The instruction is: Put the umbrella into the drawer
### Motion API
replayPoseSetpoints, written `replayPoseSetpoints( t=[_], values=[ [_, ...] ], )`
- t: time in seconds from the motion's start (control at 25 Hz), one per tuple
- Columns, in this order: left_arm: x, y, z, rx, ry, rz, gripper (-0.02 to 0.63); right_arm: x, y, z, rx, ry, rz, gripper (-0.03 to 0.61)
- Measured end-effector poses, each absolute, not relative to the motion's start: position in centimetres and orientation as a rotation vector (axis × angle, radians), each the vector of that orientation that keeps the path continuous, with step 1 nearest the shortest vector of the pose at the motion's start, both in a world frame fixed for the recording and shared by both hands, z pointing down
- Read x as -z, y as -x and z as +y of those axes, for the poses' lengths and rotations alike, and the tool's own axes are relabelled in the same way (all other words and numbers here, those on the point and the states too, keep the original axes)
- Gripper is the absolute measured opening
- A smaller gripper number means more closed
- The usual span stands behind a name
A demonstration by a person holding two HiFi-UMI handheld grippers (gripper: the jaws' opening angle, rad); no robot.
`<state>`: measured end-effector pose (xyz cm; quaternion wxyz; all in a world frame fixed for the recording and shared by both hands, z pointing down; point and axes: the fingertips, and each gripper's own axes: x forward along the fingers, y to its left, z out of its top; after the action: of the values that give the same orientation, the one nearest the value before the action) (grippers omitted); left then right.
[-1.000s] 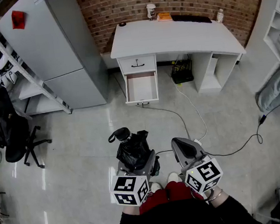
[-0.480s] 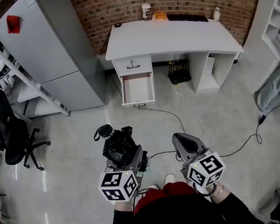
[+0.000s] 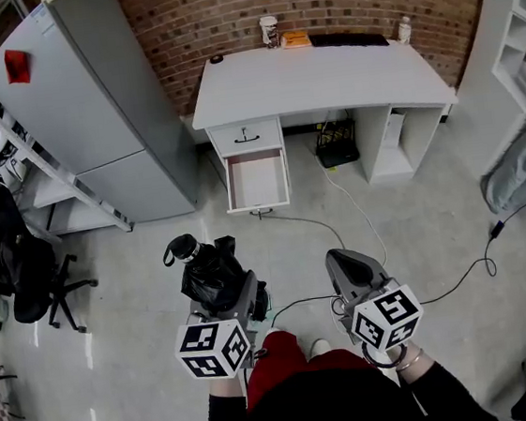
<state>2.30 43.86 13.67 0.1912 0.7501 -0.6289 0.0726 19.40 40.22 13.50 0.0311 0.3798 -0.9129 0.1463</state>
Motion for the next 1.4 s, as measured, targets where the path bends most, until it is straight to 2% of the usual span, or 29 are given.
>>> replayPoseSetpoints(
  t=[0.48,1.4],
  values=[
    [-15.9,0.1,36.7,-0.220,-2.121,-1.708,0.244,-14.4,-15.2,33.5,-0.455,-1.184,-2.792,0.002],
    [-20.4,16.6,18.4,-0.300,-2.174,-1.489,0.244,-18.9,3.3,17.2,-0.568,-1.273,-2.632,0.002]
  ],
)
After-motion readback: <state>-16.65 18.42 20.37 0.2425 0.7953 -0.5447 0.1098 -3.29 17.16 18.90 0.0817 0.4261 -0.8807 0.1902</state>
